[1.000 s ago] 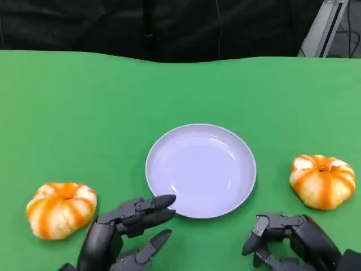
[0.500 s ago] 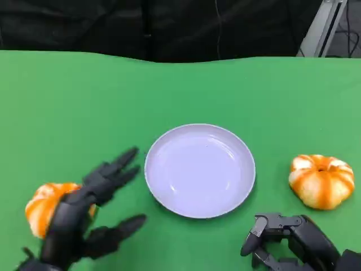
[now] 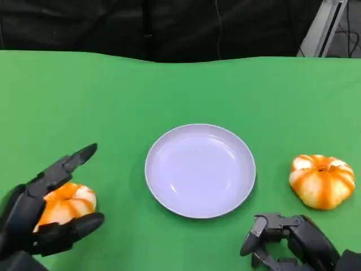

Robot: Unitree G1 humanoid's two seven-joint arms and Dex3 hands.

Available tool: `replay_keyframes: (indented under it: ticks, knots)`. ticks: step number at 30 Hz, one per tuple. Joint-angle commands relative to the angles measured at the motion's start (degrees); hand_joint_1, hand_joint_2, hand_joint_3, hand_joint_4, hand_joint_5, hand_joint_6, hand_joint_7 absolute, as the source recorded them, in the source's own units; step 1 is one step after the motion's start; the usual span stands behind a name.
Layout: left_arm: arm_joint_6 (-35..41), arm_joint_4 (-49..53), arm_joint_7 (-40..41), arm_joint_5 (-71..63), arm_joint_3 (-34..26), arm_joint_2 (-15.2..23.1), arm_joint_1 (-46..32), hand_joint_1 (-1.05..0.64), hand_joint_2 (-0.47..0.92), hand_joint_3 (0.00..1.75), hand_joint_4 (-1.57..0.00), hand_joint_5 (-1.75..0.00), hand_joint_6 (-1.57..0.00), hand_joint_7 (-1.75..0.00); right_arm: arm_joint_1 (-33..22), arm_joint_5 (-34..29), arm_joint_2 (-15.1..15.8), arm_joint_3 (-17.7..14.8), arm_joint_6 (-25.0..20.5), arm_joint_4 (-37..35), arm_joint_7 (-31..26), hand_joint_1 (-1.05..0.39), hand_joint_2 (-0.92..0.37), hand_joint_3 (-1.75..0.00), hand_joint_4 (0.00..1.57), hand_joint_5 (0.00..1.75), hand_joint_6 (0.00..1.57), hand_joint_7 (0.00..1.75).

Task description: Grasp the bread from the table and place it into the plate.

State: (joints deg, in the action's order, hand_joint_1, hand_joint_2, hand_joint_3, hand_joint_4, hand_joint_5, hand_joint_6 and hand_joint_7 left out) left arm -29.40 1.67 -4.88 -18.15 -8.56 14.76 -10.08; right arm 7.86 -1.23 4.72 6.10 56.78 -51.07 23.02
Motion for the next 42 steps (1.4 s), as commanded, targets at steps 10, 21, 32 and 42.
replay_keyframes:
  ticks: [10,21,32,42]
  knots:
    - [10.5,5.0,10.2,-17.8,4.5,6.1,1.7,-1.03,0.92,0.31,-0.41,-0.02,-0.49,-0.02,-0.8,0.6,0.6,-0.4,0.3,0.2,0.0,-0.15,-0.65,-0.87,0.83,1.4,0.86,1.06]
    - [14.5,17.2,12.9,-19.9,10.2,9.1,8.0,-1.03,0.92,0.32,-0.43,-0.02,-0.5,-0.01,-0.7,0.5,0.6,-0.4,1.2,0.2,0.0,-0.15,-0.66,-0.85,0.82,1.41,0.85,1.07]
    - [15.1,20.0,14.6,-18.8,13.0,10.5,9.6,-1.03,0.92,0.31,-0.44,-0.01,-0.51,-0.01,-0.7,0.6,0.6,-0.5,1.4,-0.1,0.0,-0.15,-0.67,-0.84,0.82,1.41,0.85,1.06]
    - [17.2,33.1,12.6,-18.1,17.6,10.7,16.7,-1.04,0.92,0.35,-0.52,-0.03,-0.52,-0.01,-1.4,0.5,0.9,-0.4,0.8,1.4,0.1,-0.13,-0.67,-0.84,0.83,1.4,0.85,1.07]
